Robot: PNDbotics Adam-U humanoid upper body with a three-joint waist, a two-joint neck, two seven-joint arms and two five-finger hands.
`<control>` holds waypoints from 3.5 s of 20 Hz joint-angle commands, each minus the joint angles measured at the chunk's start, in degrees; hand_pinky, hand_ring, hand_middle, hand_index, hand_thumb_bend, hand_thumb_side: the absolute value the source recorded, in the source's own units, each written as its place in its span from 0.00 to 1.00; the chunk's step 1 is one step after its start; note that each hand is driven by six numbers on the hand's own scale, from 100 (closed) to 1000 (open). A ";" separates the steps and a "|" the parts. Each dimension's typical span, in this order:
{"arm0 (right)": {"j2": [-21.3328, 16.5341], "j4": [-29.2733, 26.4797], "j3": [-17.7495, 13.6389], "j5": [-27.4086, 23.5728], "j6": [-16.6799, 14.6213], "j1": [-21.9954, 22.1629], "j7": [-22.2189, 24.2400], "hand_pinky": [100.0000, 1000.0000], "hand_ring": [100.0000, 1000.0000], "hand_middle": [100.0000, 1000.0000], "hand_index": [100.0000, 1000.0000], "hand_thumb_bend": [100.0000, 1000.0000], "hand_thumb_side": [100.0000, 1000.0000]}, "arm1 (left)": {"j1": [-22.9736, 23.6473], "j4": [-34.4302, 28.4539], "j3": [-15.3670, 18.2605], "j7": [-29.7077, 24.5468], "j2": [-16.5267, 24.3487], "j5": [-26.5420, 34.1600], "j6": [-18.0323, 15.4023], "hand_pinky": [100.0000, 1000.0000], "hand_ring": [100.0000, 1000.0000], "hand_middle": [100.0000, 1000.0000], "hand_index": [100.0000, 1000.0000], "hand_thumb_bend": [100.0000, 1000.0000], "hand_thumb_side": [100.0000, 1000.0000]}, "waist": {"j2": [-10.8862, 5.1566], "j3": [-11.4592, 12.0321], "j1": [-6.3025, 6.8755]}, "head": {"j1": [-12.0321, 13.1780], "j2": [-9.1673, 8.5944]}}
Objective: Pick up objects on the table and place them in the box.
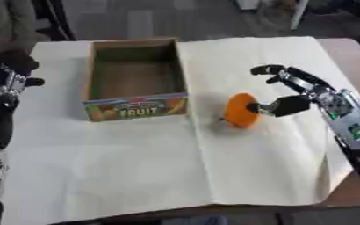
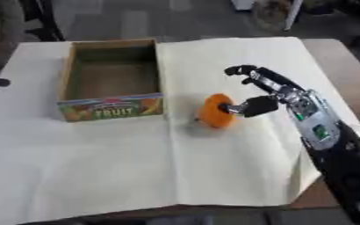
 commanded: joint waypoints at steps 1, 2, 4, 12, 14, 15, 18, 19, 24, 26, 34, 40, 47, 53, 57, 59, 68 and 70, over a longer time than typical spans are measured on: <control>-0.19 1.22 0.19 3.51 -0.76 -1.32 0.27 0.86 0.98 0.87 0.94 0.41 0.34 | -0.71 -1.16 0.19 -0.14 0.77 -0.11 -0.09 0.59 0.71 0.57 0.68 0.38 0.33 | -0.86 0.10 0.13 | -0.14 0.35; 0.07 1.80 0.39 4.53 -1.03 -1.45 0.24 0.86 0.98 0.87 0.94 0.41 0.34 | -0.72 -1.18 0.18 -0.16 0.77 -0.11 -0.09 0.59 0.71 0.57 0.68 0.38 0.33 | -0.87 0.13 0.16 | -0.18 0.35; 0.65 2.83 0.63 6.71 -1.65 -1.71 -0.03 0.86 0.97 0.86 0.93 0.41 0.34 | -0.74 -1.21 0.19 -0.16 0.77 -0.10 -0.08 0.59 0.71 0.57 0.68 0.38 0.33 | -0.89 0.19 0.24 | -0.21 0.35; 2.41 4.77 1.60 13.83 -3.98 -2.33 -1.60 0.81 0.92 0.81 0.90 0.40 0.30 | -0.80 -1.26 0.14 -0.22 0.71 -0.08 -0.04 0.59 0.71 0.57 0.68 0.38 0.33 | -0.88 0.35 0.46 | -0.31 0.35; 2.62 5.00 1.80 14.72 -4.09 -2.39 -2.36 0.76 0.87 0.77 0.87 0.38 0.25 | -0.80 -1.26 0.10 -0.26 0.69 -0.07 -0.02 0.59 0.71 0.57 0.68 0.38 0.33 | -0.87 0.39 0.48 | -0.34 0.35; 2.71 5.05 1.89 15.10 -4.12 -2.42 -2.91 0.71 0.82 0.74 0.85 0.37 0.19 | -0.82 -1.27 0.10 -0.27 0.68 -0.07 -0.03 0.59 0.71 0.57 0.68 0.38 0.33 | -0.86 0.41 0.49 | -0.34 0.35; 2.87 5.10 2.13 16.25 -4.13 -2.53 -4.80 0.55 0.68 0.61 0.76 0.36 0.06 | -0.85 -1.28 0.10 -0.29 0.69 -0.07 -0.02 0.58 0.71 0.57 0.68 0.38 0.33 | -0.86 0.46 0.50 | -0.33 0.35; 2.90 5.11 2.19 16.63 -4.13 -2.57 -5.49 0.54 0.67 0.60 0.76 0.36 0.06 | -0.85 -1.28 0.10 -0.29 0.69 -0.07 -0.01 0.58 0.71 0.57 0.68 0.38 0.33 | -0.87 0.47 0.51 | -0.35 0.35; 2.99 4.14 1.47 16.69 -3.19 -3.02 -9.88 0.26 0.42 0.34 0.50 0.09 0.06 | -0.82 -1.27 0.14 -0.27 0.70 -0.05 -0.02 0.58 0.71 0.57 0.68 0.38 0.33 | -0.98 0.49 0.48 | -0.23 0.35; 2.79 2.89 1.05 15.71 -2.50 -3.50 -12.03 0.23 0.40 0.30 0.47 0.03 0.05 | -0.78 -1.26 0.13 -0.27 0.70 -0.04 -0.03 0.58 0.71 0.57 0.68 0.38 0.33 | -1.07 0.50 0.45 | -0.20 0.35; 1.27 -0.25 1.78 11.58 -1.02 -7.30 -17.70 0.21 0.38 0.27 0.43 0.00 0.05 | -0.63 -1.19 0.06 -0.32 0.77 -0.02 -0.03 0.58 0.71 0.57 0.68 0.38 0.33 | -1.46 0.73 0.20 | -0.16 0.35; 1.09 0.19 2.84 11.09 -1.03 -12.68 -17.65 0.21 0.37 0.27 0.43 0.00 0.05 | -0.61 -1.22 -0.16 -0.53 0.79 0.02 0.00 0.58 0.71 0.57 0.68 0.38 0.33 | -1.74 1.54 0.04 | -0.30 0.35; 4.64 6.50 3.33 10.38 -0.79 -20.75 -17.78 0.21 0.37 0.26 0.43 0.00 0.03 | -1.03 -1.23 -0.75 -1.12 0.34 0.24 0.13 0.58 0.71 0.57 0.68 0.38 0.33 | -1.66 3.61 0.08 | -1.00 0.35; 8.66 13.05 3.50 11.76 -0.86 -26.45 -18.71 0.22 0.39 0.26 0.43 0.00 0.03 | -1.87 -1.27 -1.35 -1.72 -0.26 0.45 0.25 0.58 0.71 0.57 0.68 0.38 0.33 | -1.13 5.86 -0.13 | -2.20 0.35; 11.67 17.87 3.53 14.53 -1.51 -29.01 -19.27 0.24 0.40 0.28 0.45 0.00 0.04 | -2.50 -1.34 -1.75 -2.16 -0.59 0.56 0.33 0.58 0.71 0.57 0.68 0.38 0.33 | -0.75 7.05 -0.16 | -3.14 0.35; 12.88 20.01 3.54 16.10 -1.97 -29.81 -19.57 0.25 0.41 0.29 0.46 0.00 0.05 | -2.69 -1.37 -1.91 -2.33 -0.65 0.60 0.38 0.58 0.71 0.57 0.68 0.38 0.33 | -0.57 7.52 -0.14 | -3.51 0.35; 17.79 30.42 1.74 24.30 -1.61 -31.86 -21.72 0.35 0.47 0.39 0.56 0.19 0.07 | -4.79 -1.85 -3.06 -3.53 -1.43 0.87 0.69 0.58 0.71 0.57 0.68 0.38 0.33 | 0.77 11.28 -0.26 | -5.48 -0.12; 18.76 32.84 1.19 26.46 -1.38 -32.02 -22.52 0.41 0.52 0.45 0.63 0.29 0.08 | -5.17 -1.94 -3.29 -3.79 -1.63 0.94 0.77 0.58 0.71 0.57 0.68 0.38 0.33 | 1.02 12.09 -0.26 | -5.71 -0.31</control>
